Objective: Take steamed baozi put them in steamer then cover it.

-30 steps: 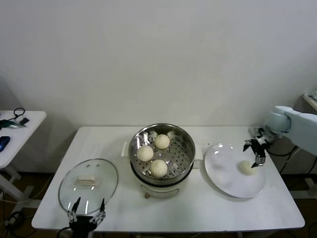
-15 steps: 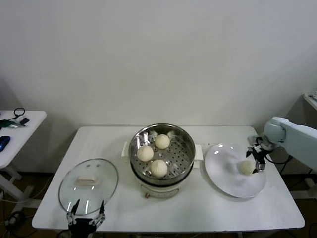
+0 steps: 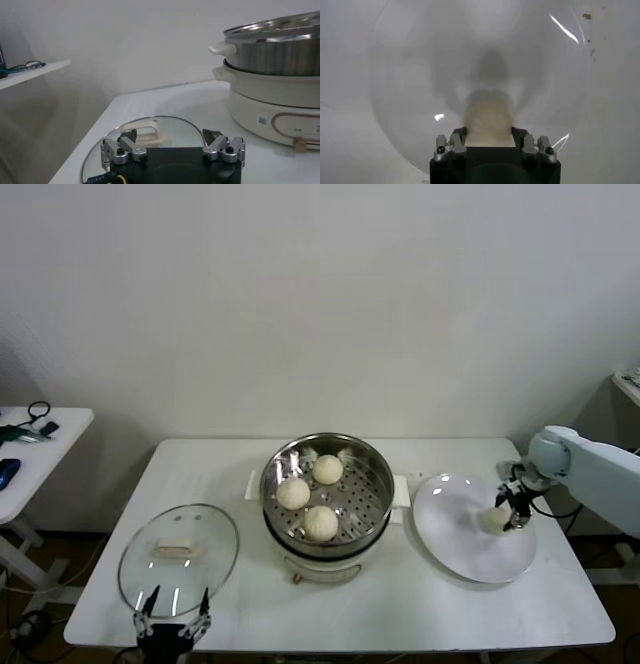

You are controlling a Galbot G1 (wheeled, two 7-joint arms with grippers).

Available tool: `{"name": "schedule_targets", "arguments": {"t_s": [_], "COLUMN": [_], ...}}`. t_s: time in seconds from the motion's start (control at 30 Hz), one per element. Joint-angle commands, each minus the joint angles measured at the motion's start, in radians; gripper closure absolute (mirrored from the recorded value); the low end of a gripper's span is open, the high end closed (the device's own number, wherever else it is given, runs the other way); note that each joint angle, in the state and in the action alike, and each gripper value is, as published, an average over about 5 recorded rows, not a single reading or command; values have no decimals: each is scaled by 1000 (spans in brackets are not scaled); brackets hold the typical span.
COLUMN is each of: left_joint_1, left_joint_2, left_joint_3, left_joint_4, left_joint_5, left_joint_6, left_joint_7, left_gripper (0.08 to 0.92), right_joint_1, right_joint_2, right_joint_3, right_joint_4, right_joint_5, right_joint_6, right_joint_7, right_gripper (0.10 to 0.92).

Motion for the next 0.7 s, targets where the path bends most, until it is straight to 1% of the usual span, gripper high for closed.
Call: {"name": "schedule_targets", "arguments": {"t_s": [0.03,0.1,0.2,0.37,0.53,0.7], "left_joint_1": [1,2,0,-7,-8,-7], "left_joint_2": [0,0,5,10,11,15], "left_joint_3": [1,2,4,12,14,7], "left_joint_4": [0,-1,1,6,6,-3], "left_joint_5": [2,1,1,0,-3,-3], "left_joint_6": [1,1,0,2,5,3], "left_joint_7": [0,0,-1,0,-2,-9], "left_gripper": [177,177,177,177,177,177], "right_joint_1": [80,174,395,782,976,996], "right_joint_2": [-15,-27,-29,35,141,229], "right_joint_3": [-49,-132,-308,-583,-592,-556], "right_joint_4": [51,103,201,406,550,664], "right_joint_5": [60,114,227,450,648,769], "right_joint_6": [-13,-21,-37,-97,-167,-253], "right_joint_7": [-9,-12,-13,-7,9,87], "right_gripper": [405,406,406,406,406,406]}}
